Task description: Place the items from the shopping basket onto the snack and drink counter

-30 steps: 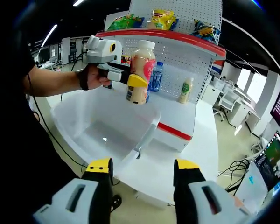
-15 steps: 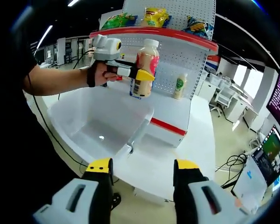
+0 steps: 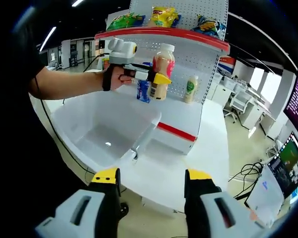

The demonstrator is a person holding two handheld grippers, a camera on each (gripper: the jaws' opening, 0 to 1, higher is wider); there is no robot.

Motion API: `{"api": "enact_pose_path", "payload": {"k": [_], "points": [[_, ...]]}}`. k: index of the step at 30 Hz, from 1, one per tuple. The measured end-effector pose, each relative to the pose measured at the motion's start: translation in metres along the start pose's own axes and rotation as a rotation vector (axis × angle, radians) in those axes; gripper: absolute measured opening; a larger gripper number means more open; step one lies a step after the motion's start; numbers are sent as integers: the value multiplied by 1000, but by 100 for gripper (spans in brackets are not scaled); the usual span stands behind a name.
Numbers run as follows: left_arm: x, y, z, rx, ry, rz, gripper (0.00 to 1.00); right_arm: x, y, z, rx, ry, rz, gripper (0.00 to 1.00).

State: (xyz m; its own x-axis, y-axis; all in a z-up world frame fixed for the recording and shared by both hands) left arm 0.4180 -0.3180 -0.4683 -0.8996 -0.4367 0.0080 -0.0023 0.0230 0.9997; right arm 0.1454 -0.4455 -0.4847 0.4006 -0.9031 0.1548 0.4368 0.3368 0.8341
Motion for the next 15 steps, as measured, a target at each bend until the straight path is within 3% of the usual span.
{"api": "enact_pose_path", "payload": {"k": [12,15], "points": [[-14,-17,-24,-6,27,22,43,14,-5,13,-35,-26,1,50],[-17,-20,-30,2,48,-11,43,13,-9,16,-44,-19,1,50]]}}
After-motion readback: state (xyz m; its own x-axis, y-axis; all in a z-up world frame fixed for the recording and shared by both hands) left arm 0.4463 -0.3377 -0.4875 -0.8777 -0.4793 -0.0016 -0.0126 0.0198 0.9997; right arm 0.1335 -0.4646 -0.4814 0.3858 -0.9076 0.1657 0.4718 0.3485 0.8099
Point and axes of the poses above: the point that each gripper's makers call its tool centre point, and the gripper's own axes: z roughly backward along the fingers, x roughly to its right, y roughly out of its top, the point moved 5 cm from there along z, roughly backward along the fingers, and after that the axes turned 7 degrees about x, right-handed, at the moved point
